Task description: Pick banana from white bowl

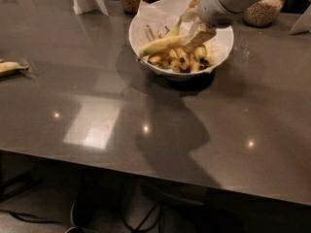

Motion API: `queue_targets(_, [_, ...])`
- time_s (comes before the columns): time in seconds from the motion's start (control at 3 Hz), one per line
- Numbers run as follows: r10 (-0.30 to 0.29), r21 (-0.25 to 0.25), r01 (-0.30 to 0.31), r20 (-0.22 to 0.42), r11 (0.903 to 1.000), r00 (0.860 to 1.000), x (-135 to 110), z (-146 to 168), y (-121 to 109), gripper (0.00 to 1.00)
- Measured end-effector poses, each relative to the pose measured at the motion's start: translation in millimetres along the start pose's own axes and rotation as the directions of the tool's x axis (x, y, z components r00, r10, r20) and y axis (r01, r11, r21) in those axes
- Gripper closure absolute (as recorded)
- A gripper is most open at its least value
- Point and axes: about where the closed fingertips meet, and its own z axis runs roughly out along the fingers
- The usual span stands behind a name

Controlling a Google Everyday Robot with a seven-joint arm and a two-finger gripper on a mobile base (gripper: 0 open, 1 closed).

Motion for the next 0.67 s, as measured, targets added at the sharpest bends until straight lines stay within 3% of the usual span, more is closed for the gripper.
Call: queue_targets(0.67, [0.023,-0.015,-0.023,0.027,0.9996,0.999,-4,28,-7,0.36])
